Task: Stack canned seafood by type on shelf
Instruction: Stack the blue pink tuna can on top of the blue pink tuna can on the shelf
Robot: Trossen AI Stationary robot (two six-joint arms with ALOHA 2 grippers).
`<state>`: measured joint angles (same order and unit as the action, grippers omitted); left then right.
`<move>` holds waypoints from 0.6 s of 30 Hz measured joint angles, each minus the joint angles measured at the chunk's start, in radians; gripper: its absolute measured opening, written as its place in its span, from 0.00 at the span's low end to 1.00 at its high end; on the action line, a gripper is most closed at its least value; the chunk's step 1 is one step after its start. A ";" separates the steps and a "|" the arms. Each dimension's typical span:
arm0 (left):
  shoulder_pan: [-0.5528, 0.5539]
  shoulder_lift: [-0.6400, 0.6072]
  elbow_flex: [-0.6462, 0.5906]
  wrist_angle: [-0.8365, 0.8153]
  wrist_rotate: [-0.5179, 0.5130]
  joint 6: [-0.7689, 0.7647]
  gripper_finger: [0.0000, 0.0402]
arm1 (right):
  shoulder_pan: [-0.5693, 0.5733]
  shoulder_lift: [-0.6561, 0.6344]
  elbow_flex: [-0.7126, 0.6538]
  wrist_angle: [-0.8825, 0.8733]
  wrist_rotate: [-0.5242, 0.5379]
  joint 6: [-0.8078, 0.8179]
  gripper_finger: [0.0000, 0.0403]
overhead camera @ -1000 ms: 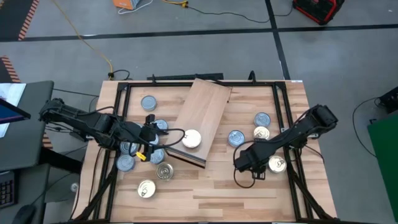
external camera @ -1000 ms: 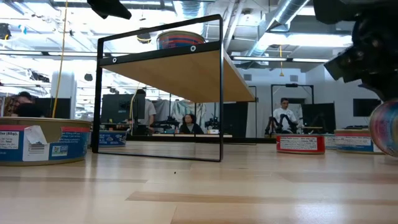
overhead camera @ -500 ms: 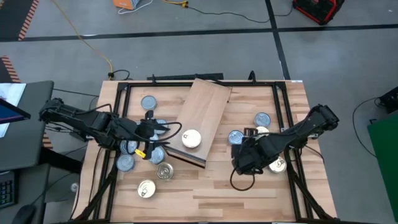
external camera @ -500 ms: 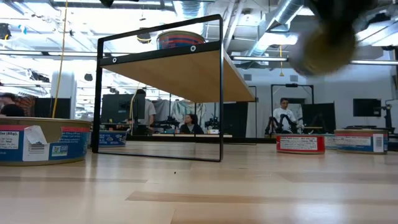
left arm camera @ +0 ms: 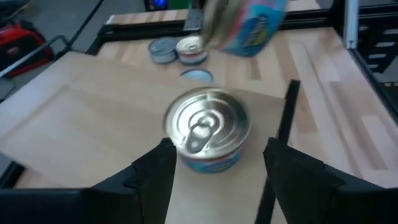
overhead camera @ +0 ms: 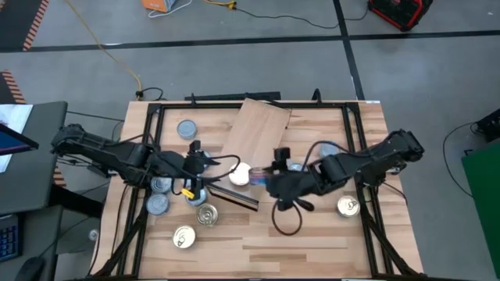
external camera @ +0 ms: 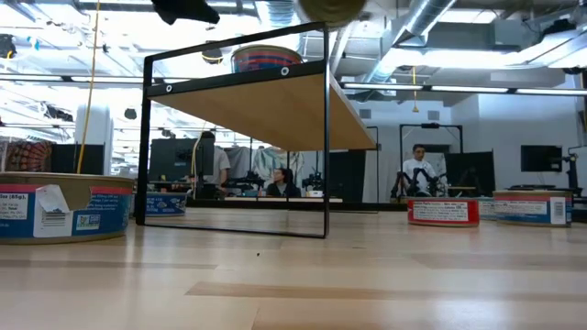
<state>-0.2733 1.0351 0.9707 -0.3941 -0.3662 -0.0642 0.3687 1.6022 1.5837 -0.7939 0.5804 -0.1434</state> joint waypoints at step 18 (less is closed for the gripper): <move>-0.003 0.024 0.000 0.240 -0.100 0.436 0.77 | -0.123 0.023 0.000 0.233 -0.046 -0.224 0.54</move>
<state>-0.2759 1.0596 0.9705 -0.1546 -0.4662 0.3718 0.2455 1.6249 1.5841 -0.5611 0.5342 -0.3669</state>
